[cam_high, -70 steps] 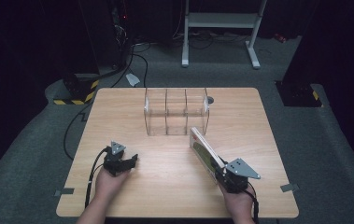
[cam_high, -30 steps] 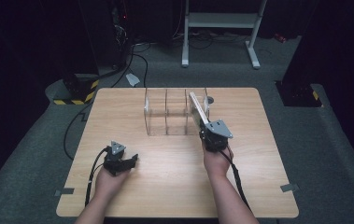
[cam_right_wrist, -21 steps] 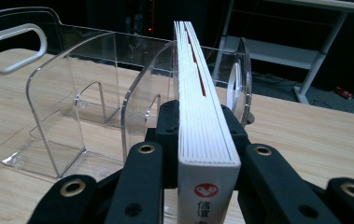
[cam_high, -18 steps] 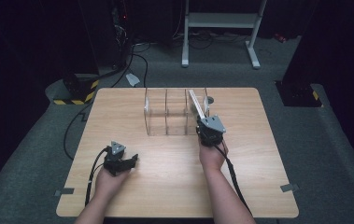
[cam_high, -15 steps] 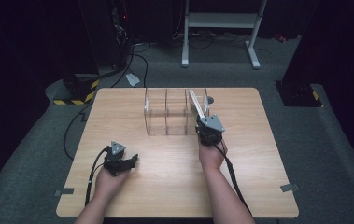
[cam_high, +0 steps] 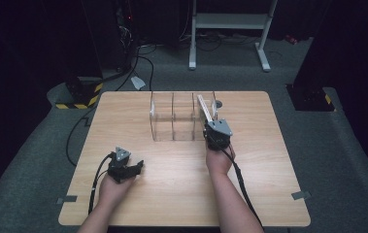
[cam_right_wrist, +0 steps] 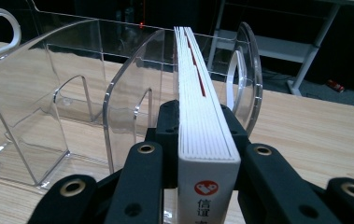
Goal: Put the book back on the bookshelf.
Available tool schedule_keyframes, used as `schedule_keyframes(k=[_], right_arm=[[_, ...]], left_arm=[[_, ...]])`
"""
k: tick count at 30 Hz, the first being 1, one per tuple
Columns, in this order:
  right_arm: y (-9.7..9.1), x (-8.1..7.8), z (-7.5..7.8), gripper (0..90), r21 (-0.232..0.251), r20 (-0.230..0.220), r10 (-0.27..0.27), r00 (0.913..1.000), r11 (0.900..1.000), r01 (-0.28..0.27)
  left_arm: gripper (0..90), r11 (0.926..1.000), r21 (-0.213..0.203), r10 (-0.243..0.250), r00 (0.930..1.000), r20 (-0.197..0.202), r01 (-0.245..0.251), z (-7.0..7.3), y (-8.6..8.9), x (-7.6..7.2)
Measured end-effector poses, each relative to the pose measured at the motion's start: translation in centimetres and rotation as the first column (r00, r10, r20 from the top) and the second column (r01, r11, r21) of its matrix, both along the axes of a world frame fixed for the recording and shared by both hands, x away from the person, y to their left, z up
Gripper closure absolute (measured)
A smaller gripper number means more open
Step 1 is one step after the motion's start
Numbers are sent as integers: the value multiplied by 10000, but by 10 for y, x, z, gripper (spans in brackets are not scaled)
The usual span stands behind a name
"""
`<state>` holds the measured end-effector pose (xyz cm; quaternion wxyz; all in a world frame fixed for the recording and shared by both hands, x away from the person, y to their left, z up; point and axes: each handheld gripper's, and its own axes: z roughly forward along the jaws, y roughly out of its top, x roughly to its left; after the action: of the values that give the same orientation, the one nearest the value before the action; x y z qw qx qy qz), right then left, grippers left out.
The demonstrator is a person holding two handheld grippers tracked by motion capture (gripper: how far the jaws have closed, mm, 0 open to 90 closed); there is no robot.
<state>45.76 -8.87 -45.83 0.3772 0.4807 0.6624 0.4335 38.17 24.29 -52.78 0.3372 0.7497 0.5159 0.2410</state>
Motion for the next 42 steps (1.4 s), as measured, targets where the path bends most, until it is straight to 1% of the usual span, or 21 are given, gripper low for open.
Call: schedule_keyframes(k=[2,4,10,17,21,33,35,38,42], right_arm=[[1,0,0,757,26,21,-8,10000,10000,8],[0,0,0,757,81,-28,-16,10000,10000,16],[-1,0,0,756,78,38,-142,9999,9999,141],[-1,0,-1,754,196,56,-249,9997,9995,248],[-2,-1,-2,750,290,-45,-286,9996,9992,288],[-4,-5,-7,737,260,-405,-359,9985,9990,370],[-4,-6,-9,737,375,-372,-350,9987,9986,364],[-4,-7,-9,732,361,-393,-350,9986,9987,364],[-5,-6,-8,710,494,-445,-207,9988,9985,229]], left_arm=[[338,9999,-101,16,10000,-25,-16,0,-1,0],[338,10000,-95,-21,10000,-20,21,0,-1,0],[338,10000,-92,-35,10000,-18,35,0,-1,-1],[338,10000,-47,-71,10000,-7,71,0,0,-1],[338,10000,-30,-71,10000,-2,71,0,-1,-1],[339,10000,-45,-72,10000,-37,72,0,-1,-1],[339,10000,-43,-73,10000,-34,73,0,-1,-1],[339,10000,-41,-74,10000,-34,74,0,-1,-1],[339,10000,-42,-69,10000,-31,68,0,-1,-1]])
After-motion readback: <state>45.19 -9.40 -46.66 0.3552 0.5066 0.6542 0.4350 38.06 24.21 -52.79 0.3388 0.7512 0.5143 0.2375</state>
